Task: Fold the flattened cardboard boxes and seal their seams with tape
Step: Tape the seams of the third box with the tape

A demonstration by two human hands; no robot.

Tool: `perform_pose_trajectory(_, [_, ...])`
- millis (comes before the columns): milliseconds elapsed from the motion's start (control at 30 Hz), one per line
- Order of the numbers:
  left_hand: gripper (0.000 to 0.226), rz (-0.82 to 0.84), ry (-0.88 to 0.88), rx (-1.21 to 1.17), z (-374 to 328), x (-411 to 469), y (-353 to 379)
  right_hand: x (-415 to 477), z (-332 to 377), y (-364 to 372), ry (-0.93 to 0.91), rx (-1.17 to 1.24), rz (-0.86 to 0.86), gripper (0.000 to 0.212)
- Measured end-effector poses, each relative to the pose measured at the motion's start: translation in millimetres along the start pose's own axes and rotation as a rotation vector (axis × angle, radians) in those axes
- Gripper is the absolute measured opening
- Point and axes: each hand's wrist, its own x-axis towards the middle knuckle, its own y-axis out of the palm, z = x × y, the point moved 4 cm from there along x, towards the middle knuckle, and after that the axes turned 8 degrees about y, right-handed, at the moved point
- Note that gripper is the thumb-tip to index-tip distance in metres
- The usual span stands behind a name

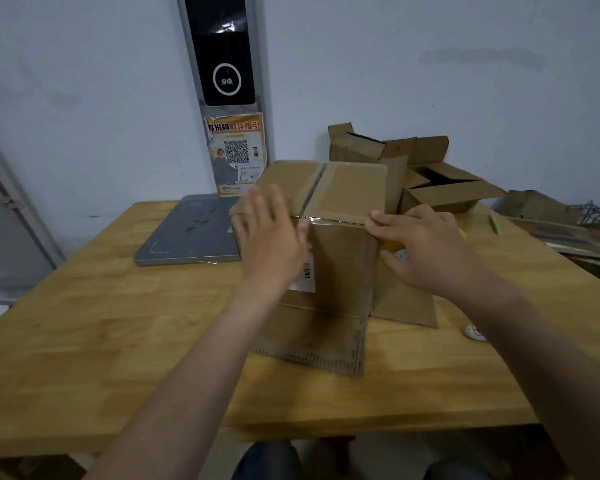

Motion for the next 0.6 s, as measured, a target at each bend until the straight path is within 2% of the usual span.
perform_pose_trajectory(100, [0.061, 0.085, 0.389, 0.031, -46, -6, 18, 0, -1, -1, -0.029, 0.017, 0.022, 0.063])
perform_pose_trajectory(167, [0.060, 0.082, 0.463, 0.016, -62, -8, 28, 0, -10, -4, -0.029, 0.121, 0.032, 0.070])
perform_pose_trajectory(333, [0.053, -0.018, 0.407, 0.099, -68, -8, 31, -12, -58, -10, 0.143, 0.453, -0.123, 0.070])
perform_pose_trajectory(400, [0.048, -0.045, 0.372, 0.055, -73, -8, 29, -21, -70, -1, 0.200, 0.594, -0.101, 0.072])
perform_pose_trajectory(500, [0.039, -0.082, 0.286, -0.025, -82, -4, 29, -31, -80, 12, 0.150, 0.746, -0.092, 0.065])
perform_pose_trajectory(600, [0.040, -0.103, 0.247, -0.039, -92, 0, 30, -30, -85, 12, 0.094, 0.695, -0.118, 0.064])
